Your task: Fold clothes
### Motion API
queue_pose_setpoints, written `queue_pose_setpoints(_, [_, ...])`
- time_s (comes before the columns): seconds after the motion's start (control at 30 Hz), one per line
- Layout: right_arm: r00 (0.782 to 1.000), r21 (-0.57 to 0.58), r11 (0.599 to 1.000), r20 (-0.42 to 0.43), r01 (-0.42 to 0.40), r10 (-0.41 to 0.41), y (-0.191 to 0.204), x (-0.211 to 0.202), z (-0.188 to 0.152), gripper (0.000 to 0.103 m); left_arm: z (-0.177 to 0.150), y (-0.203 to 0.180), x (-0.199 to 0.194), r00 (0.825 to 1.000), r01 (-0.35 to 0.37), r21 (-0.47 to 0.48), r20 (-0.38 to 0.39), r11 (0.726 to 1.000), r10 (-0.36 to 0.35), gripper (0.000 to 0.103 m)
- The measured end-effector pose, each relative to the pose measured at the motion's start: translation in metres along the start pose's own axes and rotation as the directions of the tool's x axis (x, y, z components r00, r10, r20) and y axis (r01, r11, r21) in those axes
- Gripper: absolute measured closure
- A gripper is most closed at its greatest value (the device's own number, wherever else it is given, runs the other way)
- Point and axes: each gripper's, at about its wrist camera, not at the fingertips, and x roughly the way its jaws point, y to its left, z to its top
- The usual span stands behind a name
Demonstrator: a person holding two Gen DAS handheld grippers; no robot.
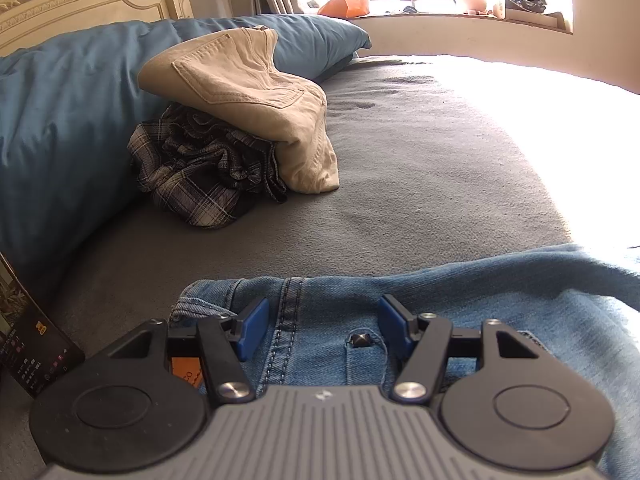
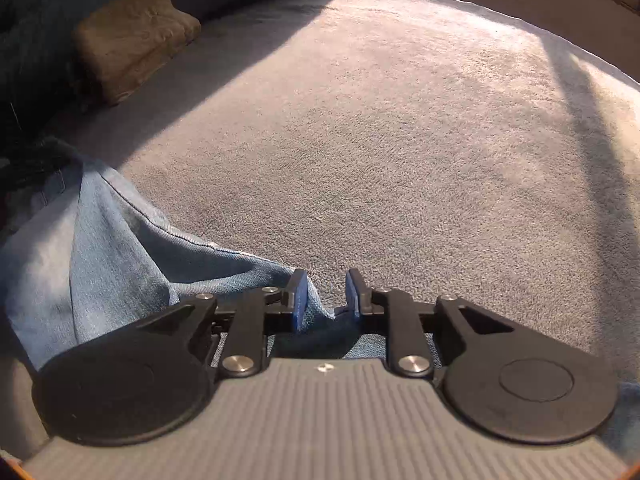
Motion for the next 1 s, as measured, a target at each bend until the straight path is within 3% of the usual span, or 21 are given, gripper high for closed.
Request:
queue_pose_setpoints(0.1, [0.989,0.208,0.975,0.105,0.081,-0.104,-0.042,-0.040,-0.010,0.073,0.001,0.000,0.000,1.000,0.003,-0.001,-0.002,1.000,-0.003,0.040])
queue_pose_setpoints(0.17, [0.961,0.383,0.903,0.107,0.196,-0.254,-0.078,-0.064,-0.033,0.071,0.001,0.001,0.000,1.000,0.005,-0.002,-0.004,1.000,-0.005,0.040])
queue_pose_setpoints(0.23, [0.914,0.561,0.770,0.054,0.305,-0.402,-0.112,-0.087,-0.065,0.069,0.001,0.001,0.000,1.000,0.007,-0.003,-0.004,1.000,-0.007,0.040])
queue_pose_setpoints(0.27, [0.888,0.655,0.673,0.009,0.342,-0.460,-0.129,-0.099,-0.087,0.068,0.000,0.001,0.000,1.000,0.006,-0.001,-0.004,1.000,-0.006,0.040])
queue_pose_setpoints(0.3, [0.872,0.756,0.557,-0.036,0.343,-0.488,-0.143,-0.112,-0.115,0.068,0.000,0.000,0.000,1.000,0.004,-0.001,-0.004,1.000,-0.004,0.040])
queue_pose_setpoints(0.37, [0.866,0.873,0.383,-0.082,0.301,-0.494,-0.154,-0.131,-0.161,0.068,0.000,-0.001,0.000,1.000,0.001,0.000,-0.003,1.000,-0.001,0.040])
queue_pose_setpoints(0.43, [0.863,0.904,0.311,-0.111,0.294,-0.494,-0.156,-0.141,-0.187,0.065,0.000,-0.001,0.000,1.000,-0.002,0.001,-0.002,1.000,0.002,0.040])
queue_pose_setpoints(0.53, [0.872,0.931,0.268,-0.095,0.249,-0.479,-0.154,-0.134,-0.207,0.059,0.000,-0.001,0.000,1.000,-0.005,0.001,-0.003,1.000,0.005,0.040])
queue_pose_setpoints(0.6, [0.875,0.937,0.275,-0.060,0.216,-0.480,-0.156,-0.131,-0.206,0.056,0.000,-0.001,0.000,1.000,-0.004,0.001,-0.002,1.000,0.004,0.040])
queue_pose_setpoints(0.7, [0.876,0.940,0.292,-0.016,0.178,-0.482,-0.161,-0.130,-0.200,0.059,0.000,-0.001,-0.001,1.000,-0.006,-0.001,0.001,1.000,0.006,0.040])
queue_pose_setpoints(0.8, [0.864,0.915,0.336,-0.027,0.224,-0.502,-0.157,-0.127,-0.190,0.073,-0.001,-0.002,-0.001,1.000,-0.009,-0.002,0.003,1.000,0.009,0.040])
queue_pose_setpoints(0.87, [0.853,0.889,0.369,-0.044,0.271,-0.521,-0.153,-0.126,-0.183,0.095,-0.001,-0.002,-0.001,1.000,-0.010,-0.001,0.004,1.000,0.010,0.040])
queue_pose_setpoints(1.0, [0.826,0.828,0.427,-0.075,0.364,-0.558,-0.144,-0.123,-0.169,0.102,-0.001,-0.001,-0.001,1.000,-0.007,-0.002,0.006,1.000,0.007,0.040])
